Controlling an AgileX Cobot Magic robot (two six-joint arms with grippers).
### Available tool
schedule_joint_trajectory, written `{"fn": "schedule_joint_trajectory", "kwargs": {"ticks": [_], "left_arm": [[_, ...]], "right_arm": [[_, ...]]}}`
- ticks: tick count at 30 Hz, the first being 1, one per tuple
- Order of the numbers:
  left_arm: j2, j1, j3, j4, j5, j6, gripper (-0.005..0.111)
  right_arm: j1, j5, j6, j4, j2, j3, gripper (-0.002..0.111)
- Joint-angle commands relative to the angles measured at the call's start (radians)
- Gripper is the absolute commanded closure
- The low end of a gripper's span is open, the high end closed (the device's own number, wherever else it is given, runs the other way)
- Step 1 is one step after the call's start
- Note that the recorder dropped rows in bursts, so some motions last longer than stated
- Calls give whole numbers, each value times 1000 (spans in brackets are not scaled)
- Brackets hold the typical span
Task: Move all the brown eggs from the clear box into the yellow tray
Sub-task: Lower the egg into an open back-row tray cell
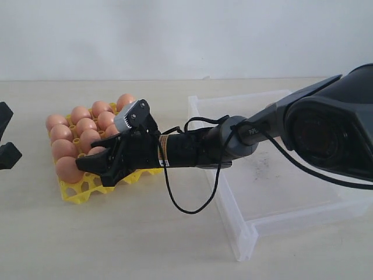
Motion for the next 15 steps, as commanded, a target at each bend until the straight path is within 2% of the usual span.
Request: {"fn": "schedule_joint_trajectory", "kwargs": {"ticks": [1, 10, 15], "left_arm": [[-6, -1, 6, -7, -11, 5, 103], [-6, -1, 6, -7, -11, 5, 103], [-6, -1, 6, -7, -11, 5, 103]], "right_arm": [[-1, 4, 5, 12, -5, -4, 55], [-1, 28, 63, -13, -88, -4, 55], [-1, 142, 124, -120, -130, -4, 56]]}}
